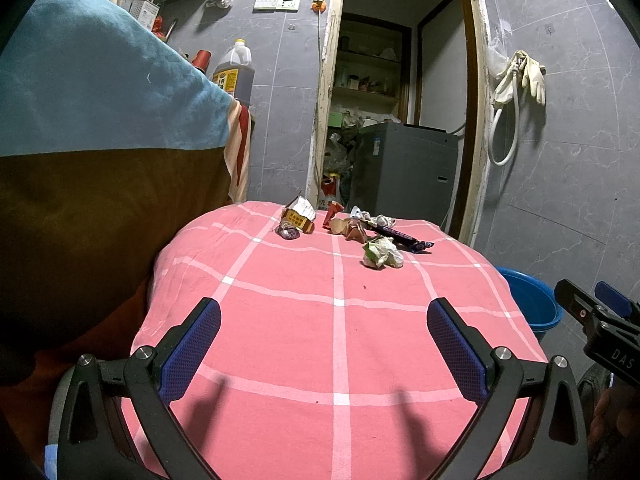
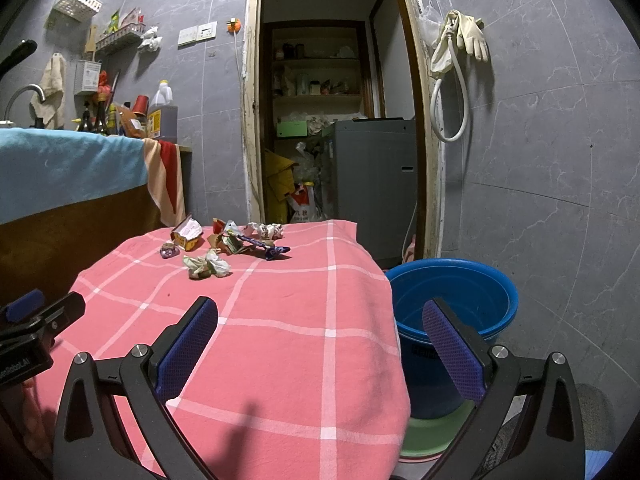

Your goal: Collect trash

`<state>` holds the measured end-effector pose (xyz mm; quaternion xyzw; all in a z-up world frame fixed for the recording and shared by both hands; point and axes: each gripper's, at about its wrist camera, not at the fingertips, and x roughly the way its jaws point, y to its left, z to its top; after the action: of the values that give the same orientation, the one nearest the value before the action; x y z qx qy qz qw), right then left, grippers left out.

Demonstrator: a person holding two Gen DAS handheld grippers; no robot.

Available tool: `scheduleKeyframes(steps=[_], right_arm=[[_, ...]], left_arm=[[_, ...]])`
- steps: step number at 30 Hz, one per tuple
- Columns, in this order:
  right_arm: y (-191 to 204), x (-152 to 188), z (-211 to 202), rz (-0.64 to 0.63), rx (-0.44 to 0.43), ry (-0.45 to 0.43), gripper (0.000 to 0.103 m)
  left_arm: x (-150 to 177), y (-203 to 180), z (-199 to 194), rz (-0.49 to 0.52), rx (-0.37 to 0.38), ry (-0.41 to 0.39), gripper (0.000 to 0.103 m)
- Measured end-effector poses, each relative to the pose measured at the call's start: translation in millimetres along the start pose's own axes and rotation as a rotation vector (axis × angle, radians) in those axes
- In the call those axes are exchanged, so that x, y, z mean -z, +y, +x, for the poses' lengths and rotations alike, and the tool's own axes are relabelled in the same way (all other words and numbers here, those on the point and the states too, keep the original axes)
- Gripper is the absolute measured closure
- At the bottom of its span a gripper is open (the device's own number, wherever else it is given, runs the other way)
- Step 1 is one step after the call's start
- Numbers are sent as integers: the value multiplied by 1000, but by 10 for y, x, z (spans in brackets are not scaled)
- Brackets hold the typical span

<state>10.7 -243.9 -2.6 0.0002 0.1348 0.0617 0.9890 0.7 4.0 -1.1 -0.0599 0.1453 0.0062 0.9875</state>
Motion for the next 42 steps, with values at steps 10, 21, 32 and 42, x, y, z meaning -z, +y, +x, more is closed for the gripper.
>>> scheduleKeyframes(steps=[10,21,32,42], right_arm=[[-5,-2,-24,4,1,-6,0],[4,-210,52,-1,-31,-62,0],[46,-627,423,-58,-106,-176,0],[-36,-879,1005,-94,-160,-127,0]], left_arm=[[15,32,47,-12,-12,-11,2],[-307,74,140,24,-3,-69,2],[-647,126,509,-14,48,-45,2],[-773,81,1005,-50,60,103,2]])
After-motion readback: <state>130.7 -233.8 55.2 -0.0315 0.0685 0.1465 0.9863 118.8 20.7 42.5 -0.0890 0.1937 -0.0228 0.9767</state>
